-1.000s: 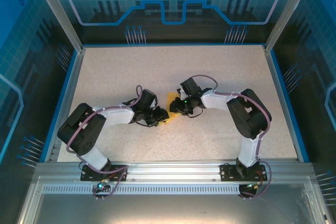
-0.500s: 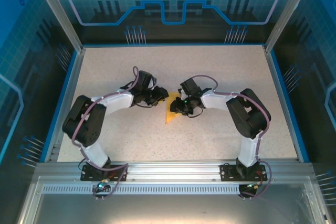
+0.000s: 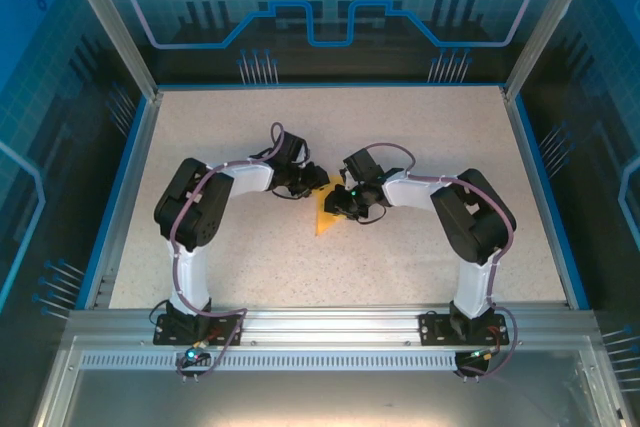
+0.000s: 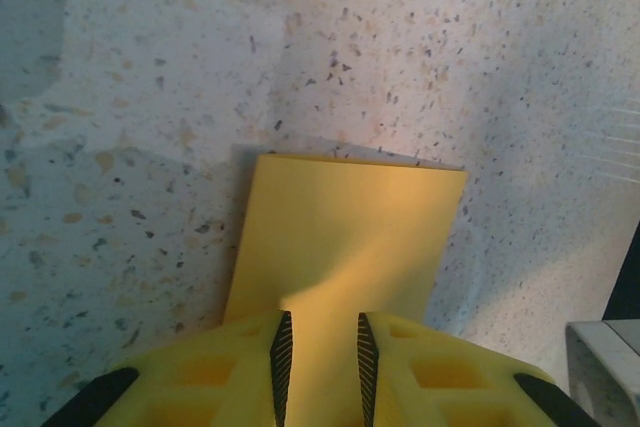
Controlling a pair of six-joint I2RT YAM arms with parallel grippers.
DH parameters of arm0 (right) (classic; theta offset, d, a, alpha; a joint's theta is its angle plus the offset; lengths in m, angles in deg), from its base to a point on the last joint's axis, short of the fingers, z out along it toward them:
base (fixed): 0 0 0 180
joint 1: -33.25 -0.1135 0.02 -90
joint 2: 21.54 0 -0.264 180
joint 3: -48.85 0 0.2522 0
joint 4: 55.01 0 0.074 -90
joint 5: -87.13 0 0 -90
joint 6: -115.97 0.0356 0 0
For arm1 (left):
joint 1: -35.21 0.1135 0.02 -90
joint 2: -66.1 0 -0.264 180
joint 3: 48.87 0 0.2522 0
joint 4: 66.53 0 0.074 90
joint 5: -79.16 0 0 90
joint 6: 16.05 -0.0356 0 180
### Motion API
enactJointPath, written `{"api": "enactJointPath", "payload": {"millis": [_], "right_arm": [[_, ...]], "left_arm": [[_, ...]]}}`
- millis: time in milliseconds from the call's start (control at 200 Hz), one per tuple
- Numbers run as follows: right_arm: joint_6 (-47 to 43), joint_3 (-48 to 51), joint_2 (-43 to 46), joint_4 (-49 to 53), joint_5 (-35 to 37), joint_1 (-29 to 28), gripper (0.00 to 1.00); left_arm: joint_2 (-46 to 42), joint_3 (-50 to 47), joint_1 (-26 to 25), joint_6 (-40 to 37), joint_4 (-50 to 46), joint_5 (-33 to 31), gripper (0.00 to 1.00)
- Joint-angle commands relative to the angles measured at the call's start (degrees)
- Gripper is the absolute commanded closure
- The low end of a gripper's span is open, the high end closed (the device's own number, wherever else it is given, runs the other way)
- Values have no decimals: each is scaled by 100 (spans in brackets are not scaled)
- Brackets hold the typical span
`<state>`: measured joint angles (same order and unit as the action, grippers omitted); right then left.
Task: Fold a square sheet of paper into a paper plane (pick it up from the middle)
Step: Third fold the triangle at the center of the table.
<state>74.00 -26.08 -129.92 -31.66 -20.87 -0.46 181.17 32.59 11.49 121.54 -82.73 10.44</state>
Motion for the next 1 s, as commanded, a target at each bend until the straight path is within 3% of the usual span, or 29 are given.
{"api": "enactJointPath", "payload": {"millis": [0,990], "right_arm": [[83,-7,-52,-44,86,36,70],[290,-102,-265,-130,302,23,69]], "left_arm": [[205,195,28,-146,-208,96,72],[451,172,26,-165,-477,21,74]]}}
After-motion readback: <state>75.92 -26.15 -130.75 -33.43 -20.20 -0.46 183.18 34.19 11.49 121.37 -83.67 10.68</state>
